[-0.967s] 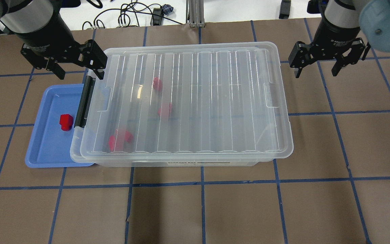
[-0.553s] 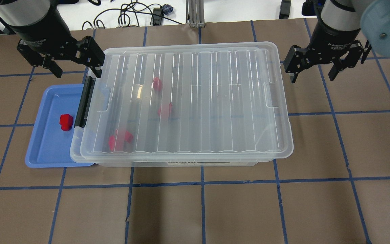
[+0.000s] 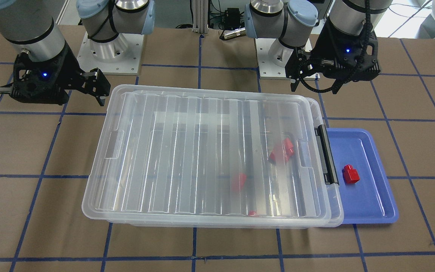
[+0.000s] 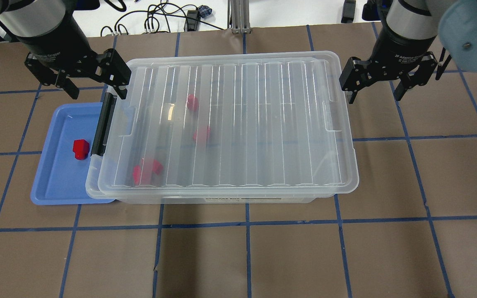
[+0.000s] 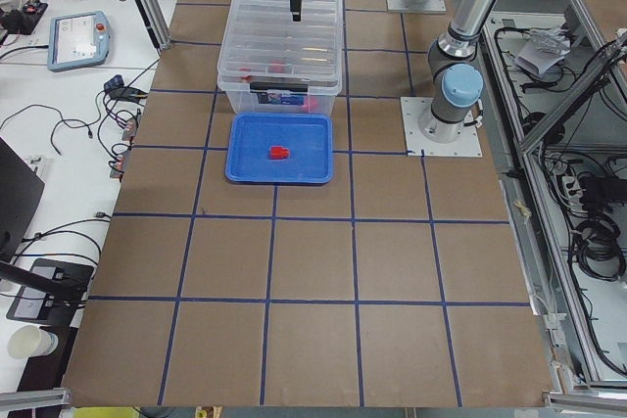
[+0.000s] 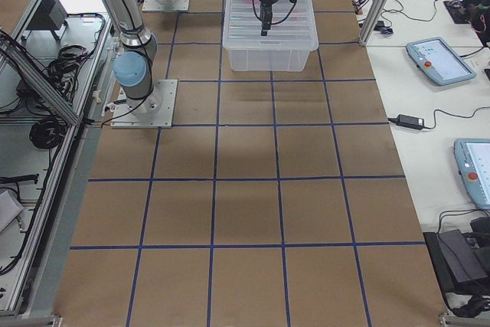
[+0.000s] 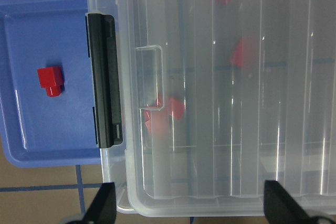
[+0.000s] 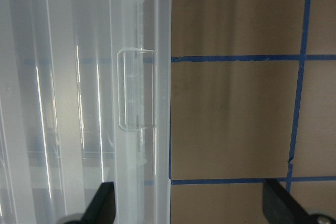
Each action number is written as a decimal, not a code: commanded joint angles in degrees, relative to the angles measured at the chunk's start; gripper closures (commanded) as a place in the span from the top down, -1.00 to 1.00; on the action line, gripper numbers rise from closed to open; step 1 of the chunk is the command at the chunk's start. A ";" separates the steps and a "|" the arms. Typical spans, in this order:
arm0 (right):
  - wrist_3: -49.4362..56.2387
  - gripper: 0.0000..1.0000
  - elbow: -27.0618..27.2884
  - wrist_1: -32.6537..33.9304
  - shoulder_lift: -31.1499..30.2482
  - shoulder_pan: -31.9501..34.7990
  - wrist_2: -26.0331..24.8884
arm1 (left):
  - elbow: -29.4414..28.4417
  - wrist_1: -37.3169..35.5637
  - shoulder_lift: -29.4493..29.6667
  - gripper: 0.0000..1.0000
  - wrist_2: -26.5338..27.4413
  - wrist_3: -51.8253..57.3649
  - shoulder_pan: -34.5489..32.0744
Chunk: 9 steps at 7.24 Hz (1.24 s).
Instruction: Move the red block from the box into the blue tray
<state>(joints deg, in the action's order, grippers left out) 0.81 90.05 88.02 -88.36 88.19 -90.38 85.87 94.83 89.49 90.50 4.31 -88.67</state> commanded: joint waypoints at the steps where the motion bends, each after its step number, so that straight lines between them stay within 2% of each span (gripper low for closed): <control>1: -1.51 1.00 1.00 -1.10 -1.90 0.05 -0.06 | 0.17 -0.08 -0.01 1.00 -0.24 0.08 -0.01; 9: -2.04 1.00 2.15 -3.91 -3.31 -0.12 -0.85 | 0.08 -0.17 -0.01 1.00 -0.06 0.08 -0.01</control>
<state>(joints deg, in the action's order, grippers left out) -1.09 92.23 84.32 -91.34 88.07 -91.16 86.04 94.69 89.47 90.44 4.32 -88.68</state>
